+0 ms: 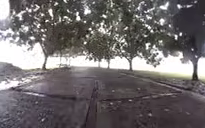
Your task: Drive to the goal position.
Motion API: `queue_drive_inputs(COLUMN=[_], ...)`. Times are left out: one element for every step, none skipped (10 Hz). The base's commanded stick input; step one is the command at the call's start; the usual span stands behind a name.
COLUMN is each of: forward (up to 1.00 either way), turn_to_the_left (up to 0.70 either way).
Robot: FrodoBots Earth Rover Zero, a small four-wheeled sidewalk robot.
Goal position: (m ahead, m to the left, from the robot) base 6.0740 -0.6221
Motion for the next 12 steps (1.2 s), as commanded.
queue_drive_inputs(forward=[0.7,0.7,0.7,0.7,0.7,0.7,0.7,0.7,0.7,0.7,0.7,0.7], turn_to_the_left=[0.0,0.0,0.0,0.0,0.0,0.0,0.0,0.0,0.0,0.0,0.0,0.0])
